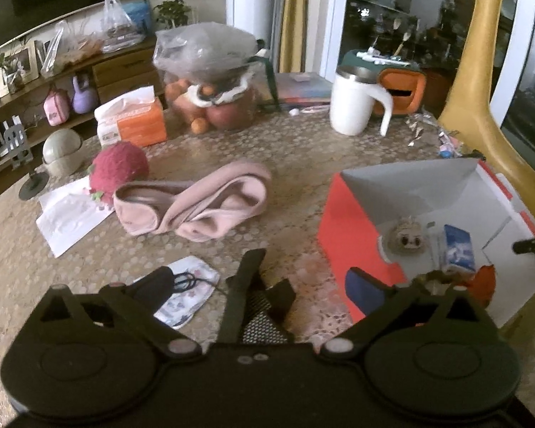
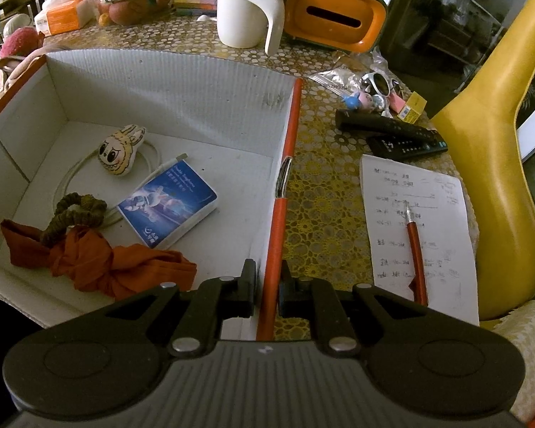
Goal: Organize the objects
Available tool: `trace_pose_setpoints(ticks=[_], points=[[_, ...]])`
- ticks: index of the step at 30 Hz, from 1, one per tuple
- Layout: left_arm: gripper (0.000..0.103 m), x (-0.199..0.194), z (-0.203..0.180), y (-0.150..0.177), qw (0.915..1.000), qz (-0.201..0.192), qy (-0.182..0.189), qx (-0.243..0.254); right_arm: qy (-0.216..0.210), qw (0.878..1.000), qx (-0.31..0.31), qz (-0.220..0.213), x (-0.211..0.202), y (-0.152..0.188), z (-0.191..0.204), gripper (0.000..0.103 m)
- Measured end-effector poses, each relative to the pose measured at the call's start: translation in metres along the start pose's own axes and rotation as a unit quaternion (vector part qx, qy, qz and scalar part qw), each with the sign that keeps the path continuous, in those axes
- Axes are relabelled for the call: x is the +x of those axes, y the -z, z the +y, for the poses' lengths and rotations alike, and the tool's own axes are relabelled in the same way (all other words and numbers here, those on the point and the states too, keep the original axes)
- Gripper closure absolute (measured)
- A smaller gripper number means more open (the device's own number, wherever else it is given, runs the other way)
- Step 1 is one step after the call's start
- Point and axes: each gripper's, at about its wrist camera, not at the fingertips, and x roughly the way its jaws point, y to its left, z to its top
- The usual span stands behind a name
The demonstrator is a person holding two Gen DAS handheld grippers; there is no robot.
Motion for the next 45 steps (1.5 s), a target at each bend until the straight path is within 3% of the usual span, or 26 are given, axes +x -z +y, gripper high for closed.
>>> trace_pose_setpoints(ticks=[11, 26, 35, 45], points=[[0.001, 0.044, 0.007, 0.033, 0.9991, 0.039, -0.001, -0.014, 0.002, 1.000, -0.001, 0.000, 0.002, -0.002, 0.004, 0.091], [0.004, 0.082, -0.003, 0.054, 0.9984, 0.055, -0.001, -0.012, 0.000, 1.000, 0.000, 0.000, 0.003, -0.001, 0.003, 0.092], [0.023, 0.094, 0.006, 0.049, 0.9970, 0.061, -0.004, -0.046, 0.001, 1.000, -0.002, 0.002, 0.004, -0.001, 0.004, 0.092], [0.045, 0.099, 0.004, 0.041, 0.9971, 0.058, -0.017, -0.047, -0.001, 1.000, -0.002, 0.006, 0.006, -0.001, 0.004, 0.092]])
